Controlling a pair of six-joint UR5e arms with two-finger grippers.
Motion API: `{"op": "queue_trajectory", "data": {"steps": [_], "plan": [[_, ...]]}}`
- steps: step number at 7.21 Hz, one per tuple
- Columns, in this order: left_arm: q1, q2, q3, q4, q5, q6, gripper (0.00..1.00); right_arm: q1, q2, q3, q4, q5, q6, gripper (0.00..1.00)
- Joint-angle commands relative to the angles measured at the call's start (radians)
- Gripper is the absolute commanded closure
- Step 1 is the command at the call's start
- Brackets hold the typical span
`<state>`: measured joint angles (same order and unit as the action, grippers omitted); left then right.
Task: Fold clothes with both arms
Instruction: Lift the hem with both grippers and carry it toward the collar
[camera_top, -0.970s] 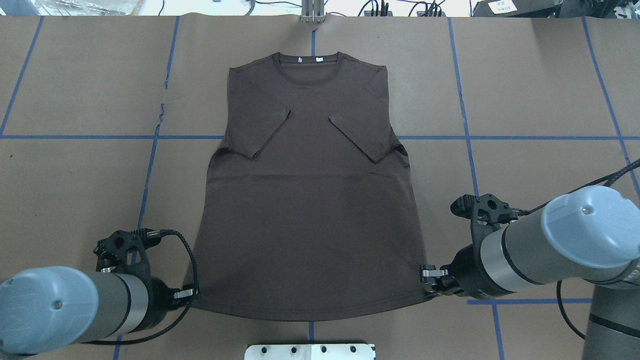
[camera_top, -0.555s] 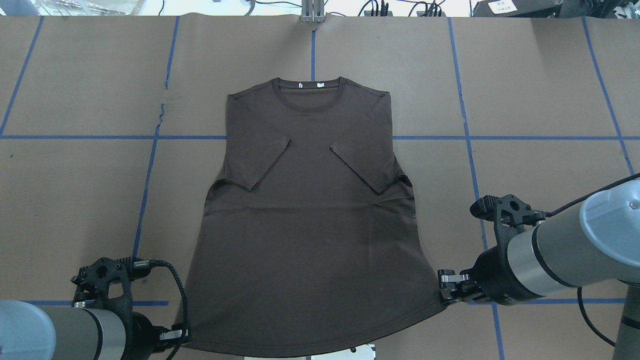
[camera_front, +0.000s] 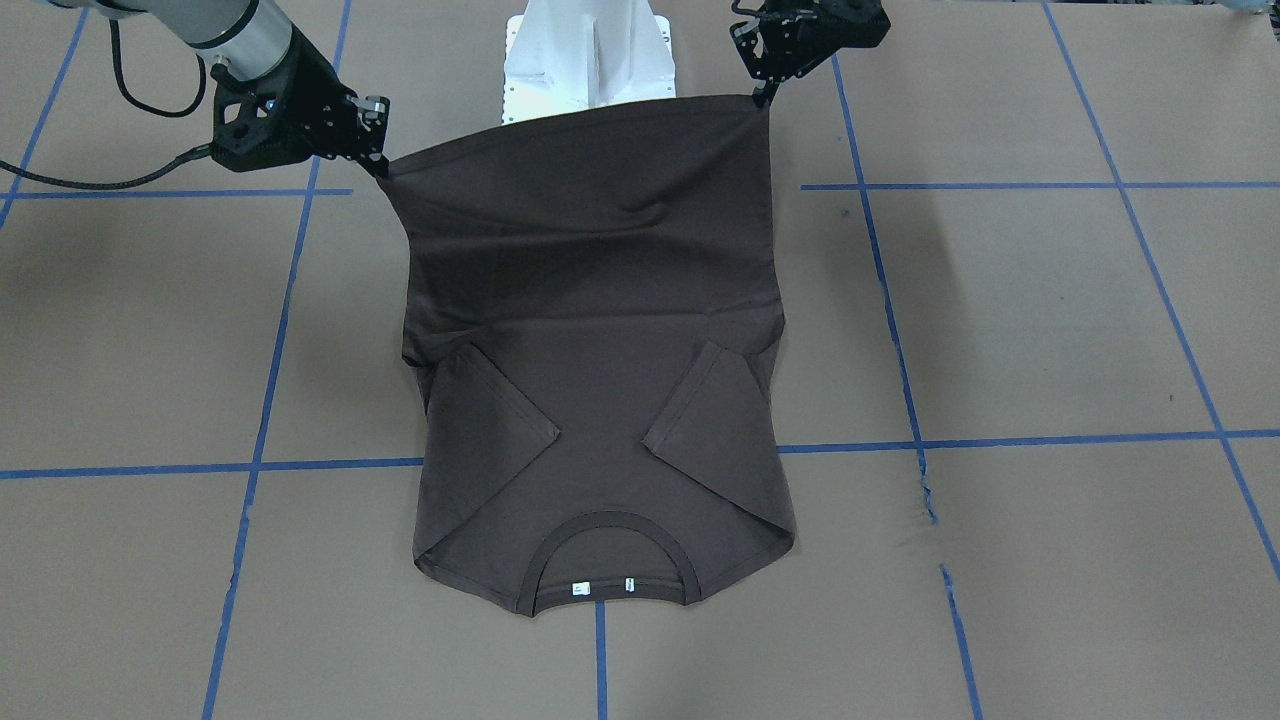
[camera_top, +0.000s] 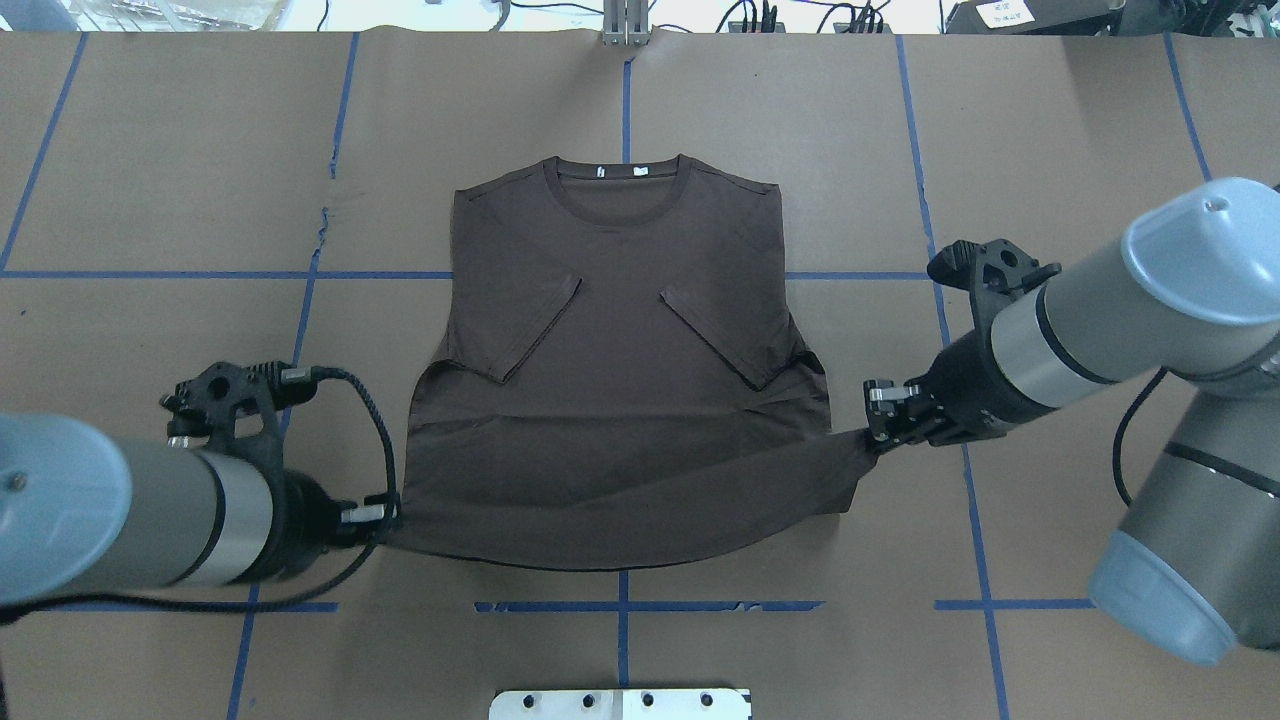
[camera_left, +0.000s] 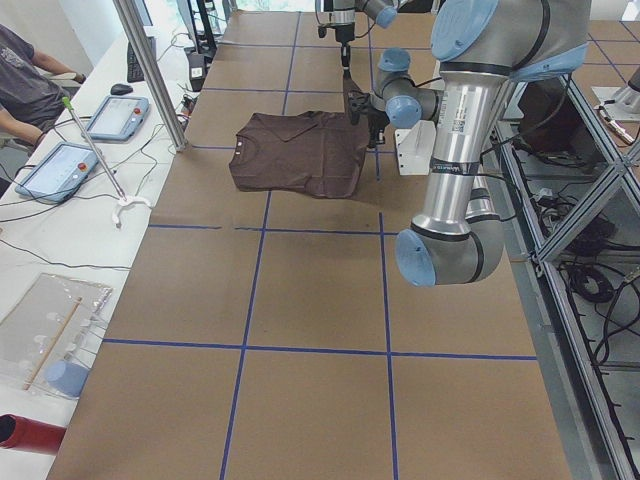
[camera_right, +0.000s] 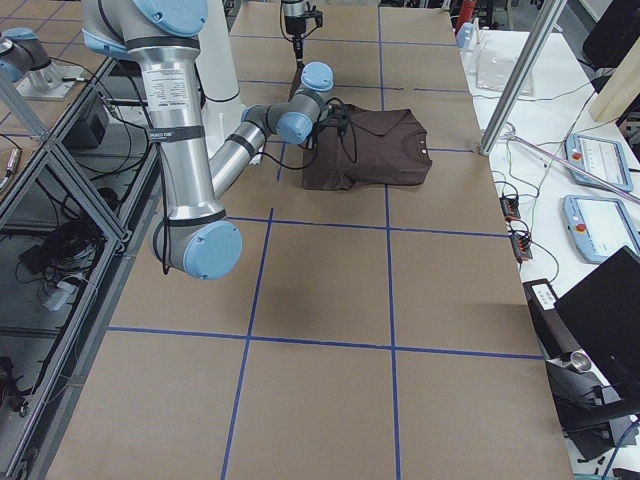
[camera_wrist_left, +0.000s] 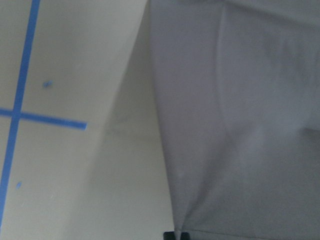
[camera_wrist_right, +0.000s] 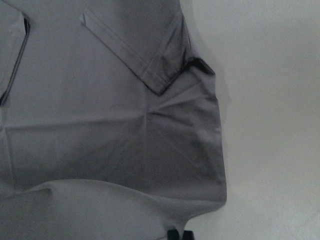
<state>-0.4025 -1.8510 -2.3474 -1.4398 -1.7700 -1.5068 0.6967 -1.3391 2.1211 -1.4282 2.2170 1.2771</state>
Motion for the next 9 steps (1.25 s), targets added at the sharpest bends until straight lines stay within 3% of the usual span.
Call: {"op": "queue_trajectory", "data": {"steps": [1, 3, 5, 7, 9], "plan": [[-0.157, -0.105, 0.197, -0.010, -0.022, 0.118, 1.00, 0.069, 0.131, -0.155, 0.002, -0.002, -0.005, 1.00], [-0.223, -0.129, 0.278, -0.049, -0.020, 0.144, 1.00, 0.098, 0.214, -0.299, 0.002, -0.020, -0.010, 1.00], [-0.274, -0.198, 0.467, -0.179, -0.022, 0.148, 1.00, 0.157, 0.306, -0.468, 0.017, -0.019, -0.051, 1.00], [-0.346, -0.226, 0.667, -0.357, -0.022, 0.196, 1.00, 0.205, 0.366, -0.649, 0.107, -0.019, -0.074, 1.00], [-0.392, -0.256, 0.775, -0.427, -0.022, 0.221, 1.00, 0.227, 0.467, -0.784, 0.109, -0.017, -0.073, 1.00]]}}
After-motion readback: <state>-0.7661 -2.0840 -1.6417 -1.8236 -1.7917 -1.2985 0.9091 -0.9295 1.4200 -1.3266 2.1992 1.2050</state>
